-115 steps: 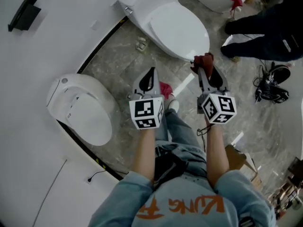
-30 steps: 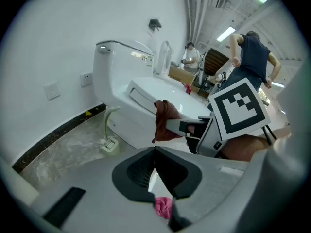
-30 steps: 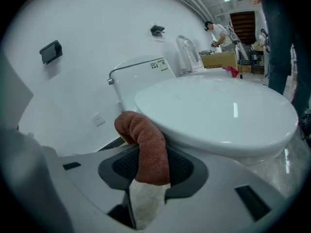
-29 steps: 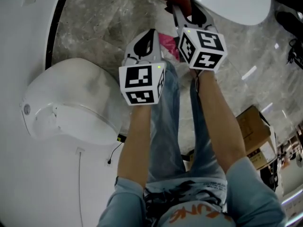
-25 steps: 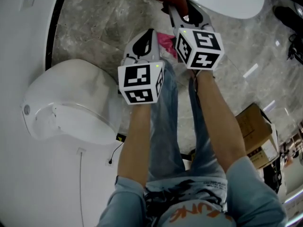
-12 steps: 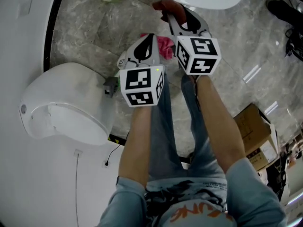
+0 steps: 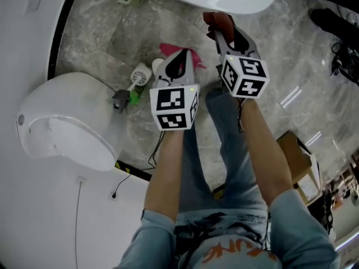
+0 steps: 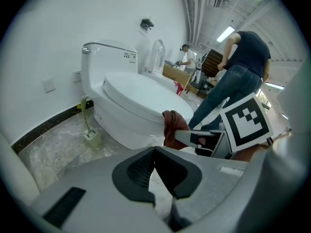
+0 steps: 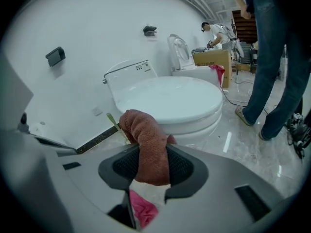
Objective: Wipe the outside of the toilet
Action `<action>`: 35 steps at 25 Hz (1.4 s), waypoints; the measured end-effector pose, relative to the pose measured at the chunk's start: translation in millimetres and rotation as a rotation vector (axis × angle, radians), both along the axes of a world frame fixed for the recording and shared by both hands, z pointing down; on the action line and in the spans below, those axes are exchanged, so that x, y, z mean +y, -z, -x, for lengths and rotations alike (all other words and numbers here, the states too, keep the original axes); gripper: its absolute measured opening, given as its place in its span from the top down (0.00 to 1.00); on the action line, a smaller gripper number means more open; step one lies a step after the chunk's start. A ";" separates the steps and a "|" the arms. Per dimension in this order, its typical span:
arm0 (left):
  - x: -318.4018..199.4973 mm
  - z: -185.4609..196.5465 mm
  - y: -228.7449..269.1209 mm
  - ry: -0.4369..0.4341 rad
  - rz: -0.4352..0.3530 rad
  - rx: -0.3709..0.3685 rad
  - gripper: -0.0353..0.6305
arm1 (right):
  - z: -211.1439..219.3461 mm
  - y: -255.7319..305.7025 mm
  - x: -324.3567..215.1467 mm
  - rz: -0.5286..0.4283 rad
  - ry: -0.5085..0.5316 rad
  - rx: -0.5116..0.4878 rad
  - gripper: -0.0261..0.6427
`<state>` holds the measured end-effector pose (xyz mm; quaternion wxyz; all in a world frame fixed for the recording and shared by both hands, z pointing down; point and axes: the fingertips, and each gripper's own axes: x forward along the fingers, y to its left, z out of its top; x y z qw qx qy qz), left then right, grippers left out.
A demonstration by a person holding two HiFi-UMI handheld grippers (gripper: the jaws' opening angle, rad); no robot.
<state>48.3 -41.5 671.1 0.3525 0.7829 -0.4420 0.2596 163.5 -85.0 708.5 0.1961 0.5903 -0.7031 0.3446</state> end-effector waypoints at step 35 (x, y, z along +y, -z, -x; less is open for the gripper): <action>-107.9 211.5 -77.2 0.016 0.083 -0.004 0.95 | 220.2 -80.2 -145.6 0.030 0.110 0.028 0.74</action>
